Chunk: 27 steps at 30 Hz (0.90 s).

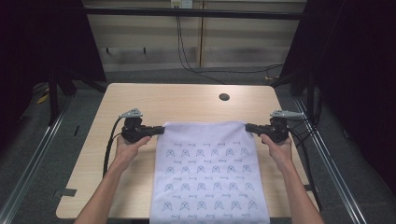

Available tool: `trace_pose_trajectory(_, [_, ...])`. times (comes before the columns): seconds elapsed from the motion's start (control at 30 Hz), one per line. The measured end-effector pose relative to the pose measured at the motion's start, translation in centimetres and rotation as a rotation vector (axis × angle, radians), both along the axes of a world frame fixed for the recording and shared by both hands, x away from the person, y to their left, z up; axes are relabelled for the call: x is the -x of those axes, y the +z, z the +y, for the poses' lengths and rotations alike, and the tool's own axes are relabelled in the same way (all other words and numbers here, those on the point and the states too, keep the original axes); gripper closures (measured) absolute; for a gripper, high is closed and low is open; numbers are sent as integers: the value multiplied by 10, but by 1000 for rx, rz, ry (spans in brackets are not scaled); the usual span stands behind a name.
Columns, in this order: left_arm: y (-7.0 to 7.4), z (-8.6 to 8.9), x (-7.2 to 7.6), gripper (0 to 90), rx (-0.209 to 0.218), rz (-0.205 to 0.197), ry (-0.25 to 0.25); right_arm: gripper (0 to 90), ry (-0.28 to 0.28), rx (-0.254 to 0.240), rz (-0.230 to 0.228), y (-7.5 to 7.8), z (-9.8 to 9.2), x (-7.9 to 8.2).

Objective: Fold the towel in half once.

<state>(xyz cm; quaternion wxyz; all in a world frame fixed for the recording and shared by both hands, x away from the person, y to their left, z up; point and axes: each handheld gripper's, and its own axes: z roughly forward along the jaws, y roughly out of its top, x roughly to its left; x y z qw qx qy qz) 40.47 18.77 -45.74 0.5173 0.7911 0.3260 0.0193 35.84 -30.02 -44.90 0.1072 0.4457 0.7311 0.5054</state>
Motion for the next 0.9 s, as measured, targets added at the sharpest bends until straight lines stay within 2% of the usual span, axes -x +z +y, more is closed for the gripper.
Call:
trace_pose_trajectory(0.07, [3, 0, 0, 880, -3, -9, -4, 876, 13, 10, 9, 3, 2, -3])
trace_pose_trajectory(0.1, [6, 2, 1, 880, -18, -17, -9, 876, 25, 10, 1, 10, 2, -5])
trace_pose_trajectory(0.17, [8, 3, 1, 879, -29, -22, -9, 876, 26, 11, -5, 12, 2, -6])
trace_pose_trajectory(0.3, [17, 8, -1, 880, -20, -33, 4, 877, 28, 23, -24, 28, 1, -9])
trace_pose_trajectory(0.47, [39, 9, -4, 880, -30, -76, 11, 877, 0, 44, -49, 48, 3, -14])
trace_pose_trajectory(0.5, [47, 9, -7, 880, -22, -90, 20, 877, -5, 43, -56, 51, 3, -16])
trace_pose_trajectory(0.67, [59, 7, -14, 881, -24, -98, 33, 877, -26, 45, -62, 59, 4, -24])
trace_pose_trajectory(0.77, [68, 5, -20, 881, -9, -107, 56, 877, -37, 40, -68, 67, 4, -29])
trace_pose_trajectory(0.9, [82, -2, -26, 881, -16, -130, 61, 877, -59, 45, -107, 87, 1, -35])
